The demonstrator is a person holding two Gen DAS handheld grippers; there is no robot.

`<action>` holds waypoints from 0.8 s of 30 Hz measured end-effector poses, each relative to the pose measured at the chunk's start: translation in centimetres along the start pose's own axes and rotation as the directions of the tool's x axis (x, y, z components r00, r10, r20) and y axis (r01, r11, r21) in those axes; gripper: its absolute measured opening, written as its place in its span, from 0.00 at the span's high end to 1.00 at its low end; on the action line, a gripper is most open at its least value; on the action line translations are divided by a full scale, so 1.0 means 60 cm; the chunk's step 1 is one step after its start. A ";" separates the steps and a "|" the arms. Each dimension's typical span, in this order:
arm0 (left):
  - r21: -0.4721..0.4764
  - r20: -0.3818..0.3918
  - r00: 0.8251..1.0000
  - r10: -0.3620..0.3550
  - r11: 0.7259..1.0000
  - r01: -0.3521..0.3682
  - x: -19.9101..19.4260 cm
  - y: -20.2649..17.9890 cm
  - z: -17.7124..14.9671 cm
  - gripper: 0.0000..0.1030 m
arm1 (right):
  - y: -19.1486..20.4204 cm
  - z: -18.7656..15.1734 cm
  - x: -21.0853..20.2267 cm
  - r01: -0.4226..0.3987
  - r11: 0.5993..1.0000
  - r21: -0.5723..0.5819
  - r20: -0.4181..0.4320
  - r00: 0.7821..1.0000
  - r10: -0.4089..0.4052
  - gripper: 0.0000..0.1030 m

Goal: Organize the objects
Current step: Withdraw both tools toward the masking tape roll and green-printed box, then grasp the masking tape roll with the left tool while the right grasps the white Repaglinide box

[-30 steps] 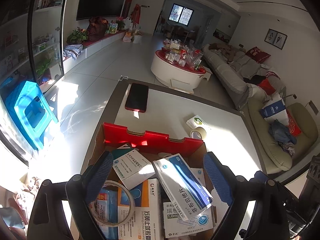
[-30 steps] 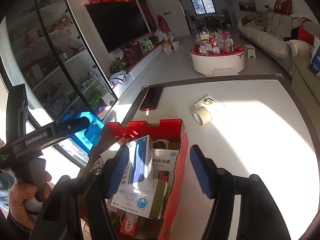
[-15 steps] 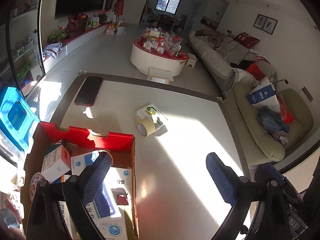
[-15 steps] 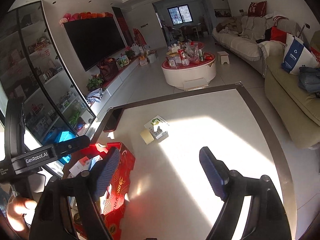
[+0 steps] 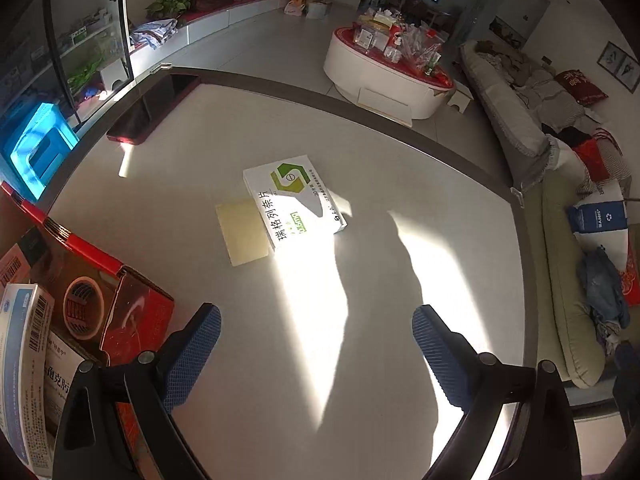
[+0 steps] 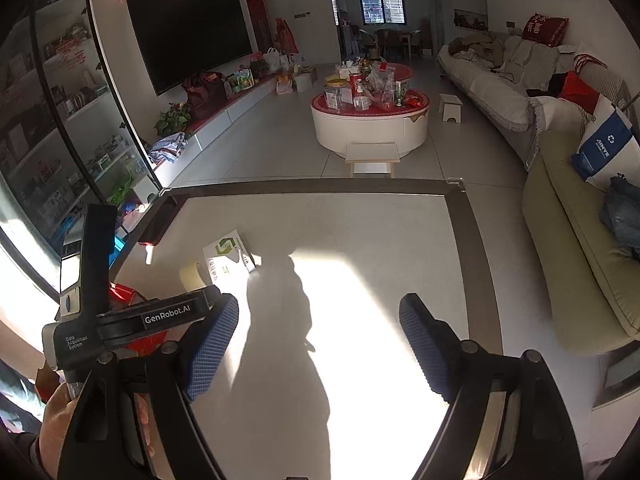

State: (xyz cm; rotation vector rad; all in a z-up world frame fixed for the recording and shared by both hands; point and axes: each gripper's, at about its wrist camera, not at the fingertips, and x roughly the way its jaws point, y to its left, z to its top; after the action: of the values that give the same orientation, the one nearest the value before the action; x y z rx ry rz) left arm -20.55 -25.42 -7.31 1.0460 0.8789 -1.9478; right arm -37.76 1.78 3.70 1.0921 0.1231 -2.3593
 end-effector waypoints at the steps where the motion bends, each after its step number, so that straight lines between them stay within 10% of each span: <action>1: -0.015 -0.002 1.000 -0.002 1.000 0.002 0.012 0.002 0.003 0.04 | -0.003 0.023 0.021 -0.013 1.000 -0.015 -0.023 1.000 0.012 0.20; 8: 0.047 0.065 0.996 0.065 0.997 -0.069 0.054 0.003 0.017 0.04 | 0.060 0.143 0.197 -0.188 0.977 -0.103 -0.258 0.953 0.157 0.20; 17: 0.070 0.059 0.998 0.010 0.997 -0.014 0.089 0.002 0.014 0.04 | 0.194 0.183 0.405 -0.346 0.927 -0.145 -0.616 0.764 0.189 0.21; 24: 0.073 0.040 0.999 -0.007 0.997 0.004 0.113 -0.007 0.021 0.02 | 0.209 0.201 0.480 -0.333 0.933 -0.138 -0.674 0.722 0.158 0.19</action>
State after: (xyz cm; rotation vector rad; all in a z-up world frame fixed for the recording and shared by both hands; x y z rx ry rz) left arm -24.01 -28.19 -12.60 1.0427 0.7948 -2.0117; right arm -55.00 -24.83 -7.55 1.6440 0.4828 -1.5738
